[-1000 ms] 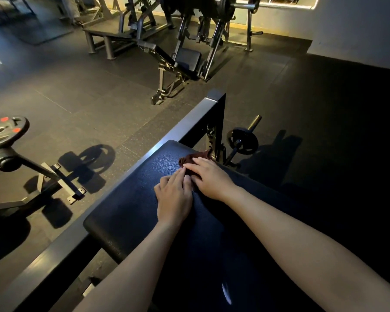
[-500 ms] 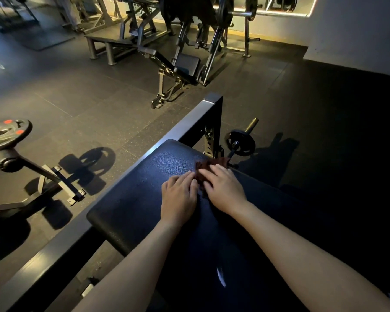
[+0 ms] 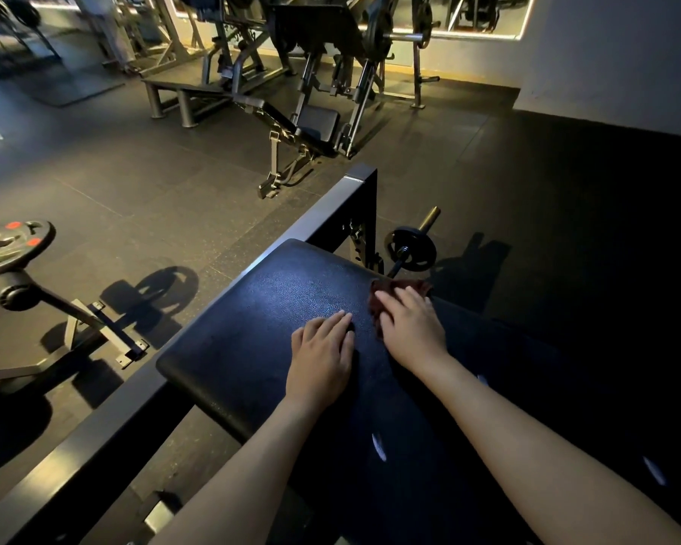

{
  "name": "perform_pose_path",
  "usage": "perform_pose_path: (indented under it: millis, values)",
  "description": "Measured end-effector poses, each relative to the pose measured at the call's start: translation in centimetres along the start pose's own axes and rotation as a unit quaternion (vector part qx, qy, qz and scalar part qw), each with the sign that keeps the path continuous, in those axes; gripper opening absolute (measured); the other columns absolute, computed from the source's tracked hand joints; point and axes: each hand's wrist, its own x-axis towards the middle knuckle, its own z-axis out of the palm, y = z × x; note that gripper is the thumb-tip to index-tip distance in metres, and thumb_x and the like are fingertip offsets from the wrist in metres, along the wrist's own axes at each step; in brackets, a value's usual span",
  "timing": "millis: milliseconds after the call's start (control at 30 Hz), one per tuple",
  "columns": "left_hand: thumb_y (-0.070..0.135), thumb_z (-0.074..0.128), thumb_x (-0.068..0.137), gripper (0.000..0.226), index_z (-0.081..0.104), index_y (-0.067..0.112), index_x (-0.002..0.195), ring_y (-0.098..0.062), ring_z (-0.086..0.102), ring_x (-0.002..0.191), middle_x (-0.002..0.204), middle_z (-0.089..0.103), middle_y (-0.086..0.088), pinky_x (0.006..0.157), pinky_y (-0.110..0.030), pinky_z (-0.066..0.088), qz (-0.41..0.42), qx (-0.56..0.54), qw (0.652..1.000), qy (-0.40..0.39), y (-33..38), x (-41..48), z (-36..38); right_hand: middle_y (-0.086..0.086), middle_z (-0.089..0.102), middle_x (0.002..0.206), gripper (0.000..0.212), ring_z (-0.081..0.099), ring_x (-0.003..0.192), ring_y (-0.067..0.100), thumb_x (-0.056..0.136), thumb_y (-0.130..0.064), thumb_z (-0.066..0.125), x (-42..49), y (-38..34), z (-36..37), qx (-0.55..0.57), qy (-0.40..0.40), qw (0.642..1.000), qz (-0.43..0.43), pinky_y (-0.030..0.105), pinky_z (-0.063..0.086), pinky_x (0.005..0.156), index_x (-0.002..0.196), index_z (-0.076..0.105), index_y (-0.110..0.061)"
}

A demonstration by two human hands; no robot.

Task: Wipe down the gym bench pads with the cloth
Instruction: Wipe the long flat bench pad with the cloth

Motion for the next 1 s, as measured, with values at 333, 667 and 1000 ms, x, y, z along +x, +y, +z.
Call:
perform_pose_path:
  millis: [333,667,1000]
  values:
    - [0.046,0.028,0.098,0.055,0.058,0.027,0.141,-0.017,0.043,0.131,0.144,0.056,0.01,0.109,-0.035,0.024,-0.045,-0.057,0.997,0.016,-0.4,-1.2,-0.8,0.006,0.045,0.151,0.044,0.032,0.145,0.027,0.101,-0.031,0.048,-3.1,-1.5,1.3,0.034,-0.042,0.995,-0.082,0.042,0.019,0.121,0.144,0.052,-0.027]
    - [0.04,0.028,0.099,0.06,0.059,0.007,0.138,-0.024,0.048,0.128,0.141,0.059,-0.009,0.11,-0.022,0.022,-0.052,-0.119,0.991,0.023,-1.6,-1.5,-2.4,0.008,0.04,0.155,0.044,0.029,0.146,0.026,0.103,-0.032,0.045,-2.6,-5.7,2.8,0.046,-0.062,0.991,-0.106,0.04,0.015,0.122,0.146,0.049,-0.025]
    - [0.048,0.023,0.102,0.059,0.052,0.022,0.146,-0.021,0.04,0.132,0.153,0.048,0.004,0.109,-0.041,0.025,-0.129,0.034,0.991,0.033,-6.2,-1.4,-3.1,0.01,0.042,0.153,0.041,0.028,0.147,0.028,0.103,-0.026,0.045,-0.9,-9.5,4.4,0.061,-0.09,0.981,-0.163,0.044,0.014,0.122,0.143,0.052,-0.023]
